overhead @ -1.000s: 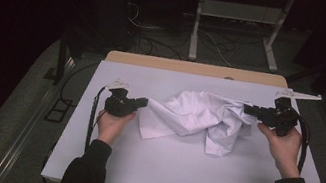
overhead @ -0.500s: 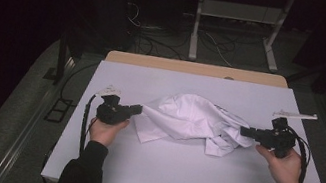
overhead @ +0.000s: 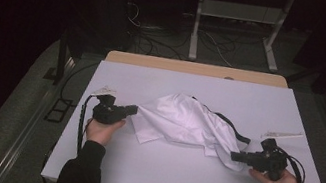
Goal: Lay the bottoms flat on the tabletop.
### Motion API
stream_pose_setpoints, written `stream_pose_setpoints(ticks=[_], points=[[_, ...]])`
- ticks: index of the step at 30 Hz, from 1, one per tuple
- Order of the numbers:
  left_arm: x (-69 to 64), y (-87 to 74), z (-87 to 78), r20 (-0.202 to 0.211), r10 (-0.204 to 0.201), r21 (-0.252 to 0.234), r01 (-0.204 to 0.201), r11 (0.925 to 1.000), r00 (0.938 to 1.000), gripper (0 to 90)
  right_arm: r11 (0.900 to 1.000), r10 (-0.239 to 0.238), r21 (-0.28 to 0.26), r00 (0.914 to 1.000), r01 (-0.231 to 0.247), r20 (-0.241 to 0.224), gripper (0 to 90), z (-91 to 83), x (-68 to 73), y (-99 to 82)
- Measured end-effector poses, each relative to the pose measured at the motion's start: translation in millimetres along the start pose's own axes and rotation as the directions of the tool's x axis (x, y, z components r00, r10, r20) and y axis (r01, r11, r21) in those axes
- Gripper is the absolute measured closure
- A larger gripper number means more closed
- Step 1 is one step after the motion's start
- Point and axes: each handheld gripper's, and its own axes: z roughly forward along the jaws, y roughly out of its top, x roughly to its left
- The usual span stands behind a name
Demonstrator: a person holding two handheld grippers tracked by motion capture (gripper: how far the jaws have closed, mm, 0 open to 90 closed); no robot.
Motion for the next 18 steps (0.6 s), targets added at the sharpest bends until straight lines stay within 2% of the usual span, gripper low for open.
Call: stream_pose_setpoints(ticks=[1,3,4,5,8,9,10,14,15,16,18], points=[[1.6,-0.1,-1.1,-0.003,-0.019,-0.008,0.019,0.9998,0.9998,82.0,0.9989,-0.007,0.046,0.9999,0.008,-0.008,83.5,4.3,5.7,-7.5],[1.7,0.5,-2.1,-0.009,-0.027,-0.019,0.026,0.9995,0.9996,80.0,0.9981,-0.01,0.06,0.9999,0.011,-0.011,83.5,5.5,7.4,-10.1],[1.1,1.3,-3.1,-0.02,-0.03,-0.034,0.03,0.999,0.9994,75.5,0.997,-0.013,0.076,0.9998,0.015,-0.016,83.5,6.9,9.5,-13.4],[-1.1,3.8,-3.0,-0.031,-0.025,-0.039,0.024,0.999,0.9992,66.2,0.9946,-0.013,0.103,0.9997,0.015,-0.022,83.5,8.0,13.1,-19.5],[-5.7,6.9,-0.2,-0.033,-0.009,-0.018,0.009,0.9998,0.9994,55.2,0.9928,-0.012,0.118,0.9996,0.015,-0.026,83.4,7.6,16.2,-25.5],[-8.3,8.5,2.1,-0.025,0.004,-0.005,-0.004,1.0,0.9997,55.2,0.9921,-0.011,0.124,0.9995,0.015,-0.028,83.5,7.1,17.0,-27.4],[-14.2,12.3,8.6,-0.009,0.022,0.017,-0.022,0.9996,0.9997,47.6,0.991,-0.006,0.134,0.9995,0.01,-0.031,83.5,5.6,19.0,-32.9],[-22.8,21.5,21.8,0.028,0.033,0.031,-0.034,0.999,0.9991,40.4,0.9883,-0.002,0.153,0.9995,0.006,-0.031,83.4,2.9,22.0,-40.1],[-27.0,27.3,30.2,0.061,0.034,0.034,-0.036,0.9988,0.9975,39.6,0.9881,0.003,0.154,0.9995,0.002,-0.031,83.4,2.5,22.7,-41.0],[-27.0,27.3,30.2,0.061,0.034,0.034,-0.036,0.9988,0.9975,38.5,0.9881,0.003,0.154,0.9995,0.002,-0.031,83.4,2.5,22.7,-41.0],[-33.7,35.1,41.1,0.083,0.044,0.041,-0.047,0.998,0.9955,37.3,0.9865,0.002,0.164,0.9995,0.003,-0.033,83.4,1.6,24.8,-43.9]])
